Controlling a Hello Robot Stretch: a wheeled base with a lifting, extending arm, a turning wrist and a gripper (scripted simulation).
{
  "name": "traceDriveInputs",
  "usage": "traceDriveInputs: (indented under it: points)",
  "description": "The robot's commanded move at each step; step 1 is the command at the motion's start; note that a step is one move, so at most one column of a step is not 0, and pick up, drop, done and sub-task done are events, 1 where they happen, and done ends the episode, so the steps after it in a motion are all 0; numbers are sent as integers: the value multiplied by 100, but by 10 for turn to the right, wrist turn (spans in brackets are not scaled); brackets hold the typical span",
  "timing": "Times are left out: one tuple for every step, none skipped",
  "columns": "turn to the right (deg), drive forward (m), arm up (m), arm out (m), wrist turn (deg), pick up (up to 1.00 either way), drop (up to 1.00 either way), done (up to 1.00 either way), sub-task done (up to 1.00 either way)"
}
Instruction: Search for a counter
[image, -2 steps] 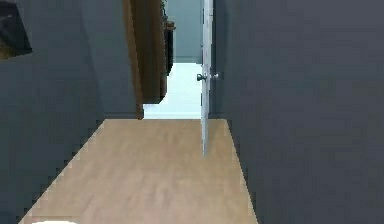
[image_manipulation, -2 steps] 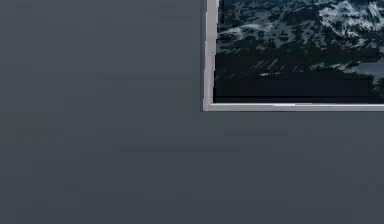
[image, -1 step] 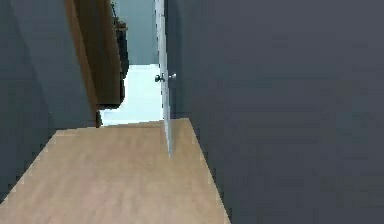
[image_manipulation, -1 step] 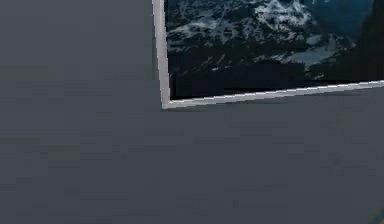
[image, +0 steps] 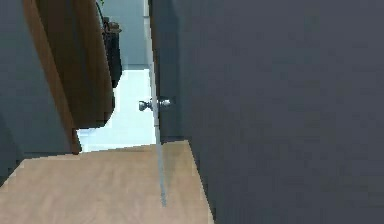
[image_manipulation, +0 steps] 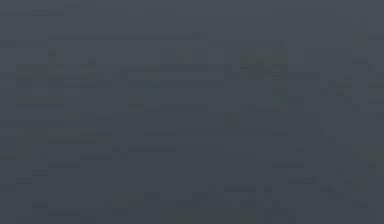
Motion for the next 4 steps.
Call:
traceDriveInputs:
  points:
    - [-300, 0, 0, 0, 0, 0, 0, 0, 0]
    - [0, 100, 0, 0, 0, 0, 0, 0, 0]
    - [-150, 0, 0, 0, 0, 0, 0, 0, 0]
    - [0, 15, 0, 0, 0, 0, 0, 0, 0]
